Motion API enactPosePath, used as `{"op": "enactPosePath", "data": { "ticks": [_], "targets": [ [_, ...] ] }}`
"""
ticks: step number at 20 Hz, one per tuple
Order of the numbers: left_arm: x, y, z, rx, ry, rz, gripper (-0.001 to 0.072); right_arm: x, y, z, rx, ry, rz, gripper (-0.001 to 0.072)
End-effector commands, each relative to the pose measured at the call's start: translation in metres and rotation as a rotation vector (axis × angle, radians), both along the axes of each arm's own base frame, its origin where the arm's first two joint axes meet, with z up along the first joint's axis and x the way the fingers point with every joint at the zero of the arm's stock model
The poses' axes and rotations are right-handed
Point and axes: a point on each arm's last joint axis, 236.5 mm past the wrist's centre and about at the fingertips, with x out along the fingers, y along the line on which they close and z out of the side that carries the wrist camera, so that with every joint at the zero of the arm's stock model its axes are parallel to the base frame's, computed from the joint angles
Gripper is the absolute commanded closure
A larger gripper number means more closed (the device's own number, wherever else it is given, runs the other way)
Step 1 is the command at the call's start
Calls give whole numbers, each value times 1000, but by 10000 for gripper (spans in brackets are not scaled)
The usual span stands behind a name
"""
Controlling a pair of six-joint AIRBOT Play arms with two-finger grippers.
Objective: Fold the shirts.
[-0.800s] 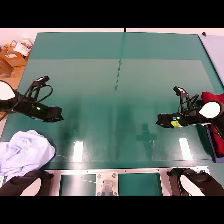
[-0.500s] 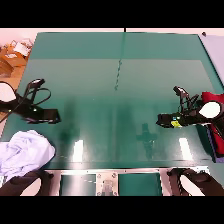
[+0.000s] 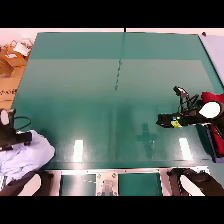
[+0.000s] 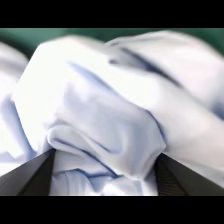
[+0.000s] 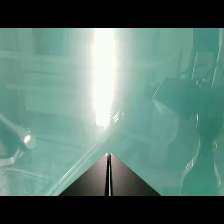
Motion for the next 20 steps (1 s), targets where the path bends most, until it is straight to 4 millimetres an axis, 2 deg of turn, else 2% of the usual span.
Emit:
{"op": "enactPosePath", "data": {
  "ticks": [1,2,3,5,7,9,11,13,14,16,18,20],
  "targets": [
    [-31,-9,-32,-93,29,60,308,0,0,0,0,0,1,697],
    [-31,-17,-34,-128,32,67,479,0,0,0,0,0,1,697],
    [-34,-24,-34,-165,49,58,686,0,0,0,0,0,1,697],
    [-28,-26,-24,-184,48,48,686,0,0,0,0,0,1,697],
    [-4,-20,4,-181,-5,63,687,0,0,0,0,0,1,697],
    [42,-24,51,-200,-136,45,688,0,0,0,0,0,1,697],
    [98,-50,108,-247,-316,-54,688,0,0,0,0,0,1,697],
    [150,-106,178,-317,-522,-234,688,0,2,1,9,-2,-2,697],
    [166,-136,207,-344,-610,-323,688,1,5,2,23,-3,-5,697],
    [181,-207,251,-433,-749,-498,688,0,6,2,27,2,-5,697],
    [181,-275,268,-557,-824,-618,688,1,11,4,52,-1,-11,697],
    [174,-334,265,-643,-831,-728,688,4,11,6,56,-13,-16,696]
  ]
}}
